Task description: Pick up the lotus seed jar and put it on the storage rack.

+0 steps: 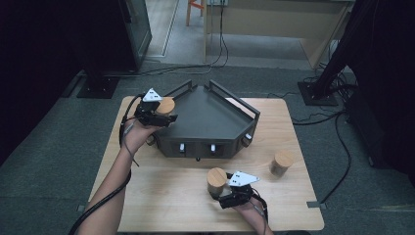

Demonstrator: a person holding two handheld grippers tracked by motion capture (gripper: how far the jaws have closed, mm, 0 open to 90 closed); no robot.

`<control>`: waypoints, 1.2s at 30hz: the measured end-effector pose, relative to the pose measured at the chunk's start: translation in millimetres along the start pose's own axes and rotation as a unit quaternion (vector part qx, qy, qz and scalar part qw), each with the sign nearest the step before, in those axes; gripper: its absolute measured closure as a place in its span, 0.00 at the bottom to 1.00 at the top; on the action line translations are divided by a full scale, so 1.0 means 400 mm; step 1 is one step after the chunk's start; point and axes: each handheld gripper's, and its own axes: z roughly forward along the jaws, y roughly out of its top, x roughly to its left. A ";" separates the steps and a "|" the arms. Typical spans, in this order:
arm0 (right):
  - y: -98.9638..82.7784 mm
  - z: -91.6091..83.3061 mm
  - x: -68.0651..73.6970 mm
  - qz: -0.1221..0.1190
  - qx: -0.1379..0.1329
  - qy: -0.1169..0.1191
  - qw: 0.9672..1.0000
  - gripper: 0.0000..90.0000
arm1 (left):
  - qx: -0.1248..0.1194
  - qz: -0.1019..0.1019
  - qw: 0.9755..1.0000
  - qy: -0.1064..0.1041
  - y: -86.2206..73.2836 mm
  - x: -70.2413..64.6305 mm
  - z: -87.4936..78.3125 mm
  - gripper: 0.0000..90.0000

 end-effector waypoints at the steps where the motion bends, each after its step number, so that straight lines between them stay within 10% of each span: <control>1: 0.000 0.000 0.000 0.000 0.000 0.000 1.000 0.13 | 0.002 0.002 1.000 0.000 0.002 -0.002 0.003 0.28; 36: -0.002 -0.001 0.001 0.001 -0.002 -0.001 1.000 0.13 | 0.019 -0.008 1.000 0.006 -0.001 -0.007 0.065 0.28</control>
